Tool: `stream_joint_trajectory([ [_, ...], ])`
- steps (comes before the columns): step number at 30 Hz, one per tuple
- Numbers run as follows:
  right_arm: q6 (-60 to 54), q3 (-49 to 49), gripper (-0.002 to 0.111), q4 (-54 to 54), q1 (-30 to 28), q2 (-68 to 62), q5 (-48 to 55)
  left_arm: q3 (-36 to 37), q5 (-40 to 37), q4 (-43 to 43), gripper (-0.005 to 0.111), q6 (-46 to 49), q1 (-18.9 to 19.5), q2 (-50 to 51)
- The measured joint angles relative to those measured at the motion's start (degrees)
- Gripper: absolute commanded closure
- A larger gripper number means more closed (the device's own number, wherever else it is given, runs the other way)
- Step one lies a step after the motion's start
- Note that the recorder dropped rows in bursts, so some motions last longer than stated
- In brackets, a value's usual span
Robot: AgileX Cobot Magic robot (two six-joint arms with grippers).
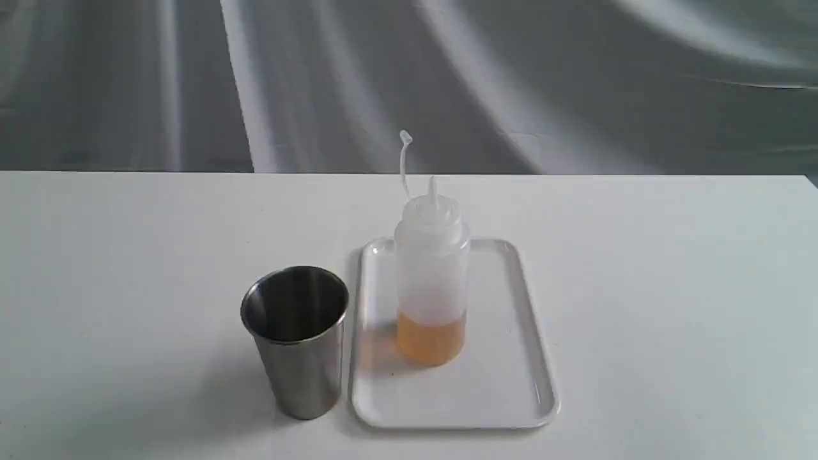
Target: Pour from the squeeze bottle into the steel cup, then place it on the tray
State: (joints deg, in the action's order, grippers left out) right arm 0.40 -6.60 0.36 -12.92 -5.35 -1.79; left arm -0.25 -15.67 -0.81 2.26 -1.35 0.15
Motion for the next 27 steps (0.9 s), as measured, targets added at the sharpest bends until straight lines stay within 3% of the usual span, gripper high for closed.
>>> stream_joint_trajectory([
  [9, 0.00, 6.04, 0.108, 0.31, -0.38, 2.83, 0.00, 0.00, 0.00, 0.00, 0.107, 0.00, 0.00, 0.00],
  [27, 0.00, 6.40, 0.108, 6.50, -0.38, 2.97, 3.38, 0.00, 0.00, 0.00, 0.107, 0.00, 0.00, 0.00],
])
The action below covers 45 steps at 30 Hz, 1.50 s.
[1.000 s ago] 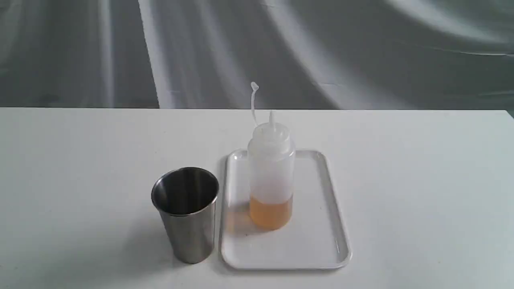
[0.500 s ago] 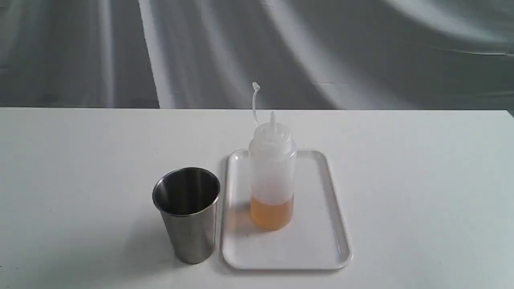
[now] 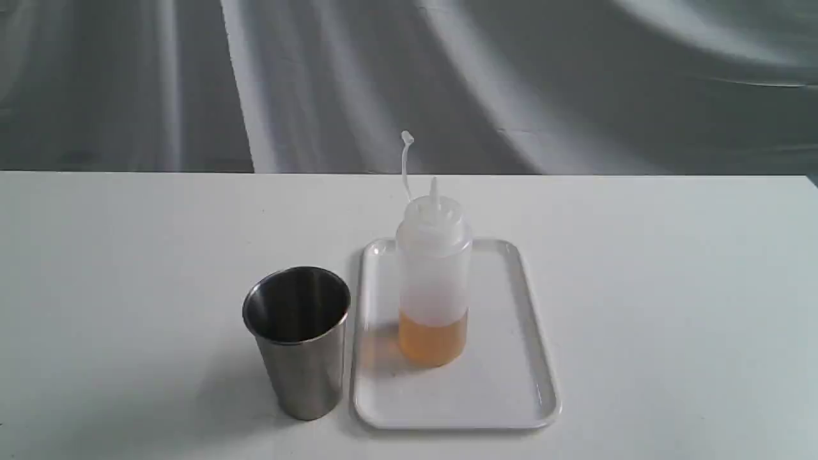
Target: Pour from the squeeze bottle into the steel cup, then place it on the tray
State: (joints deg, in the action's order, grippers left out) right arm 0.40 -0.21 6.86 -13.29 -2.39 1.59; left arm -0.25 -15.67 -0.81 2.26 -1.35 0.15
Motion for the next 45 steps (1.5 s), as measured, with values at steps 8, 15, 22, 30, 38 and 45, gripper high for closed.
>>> stream_joint_trajectory([
  [8, 0.00, 0.00, 0.108, 0.11, 0.00, 0.00, 5.90, 0.00, 0.00, 0.00, 0.107, 0.00, 0.00, 0.00],
  [15, 0.00, 0.00, 0.108, 0.11, 0.00, 0.00, 6.12, 0.00, 0.00, 0.00, 0.107, 0.00, 0.00, 0.00],
  [22, 0.00, 0.00, 0.108, 0.22, 0.00, 0.00, 6.12, 0.00, 0.00, 0.00, 0.107, 0.00, 0.00, 0.00],
  [30, 0.00, 0.00, 0.108, 0.10, 0.00, 0.00, 6.24, 0.00, 0.00, 0.00, 0.107, 0.00, 0.00, 0.00],
  [38, 0.00, 0.00, 0.108, 0.10, 0.00, 0.00, 6.24, 0.00, 0.00, 0.00, 0.107, 0.00, 0.00, 0.00],
  [45, 0.00, 0.00, 0.108, 0.10, 0.00, 0.00, 6.24, 0.00, 0.00, 0.00, 0.107, 0.00, 0.00, 0.00],
])
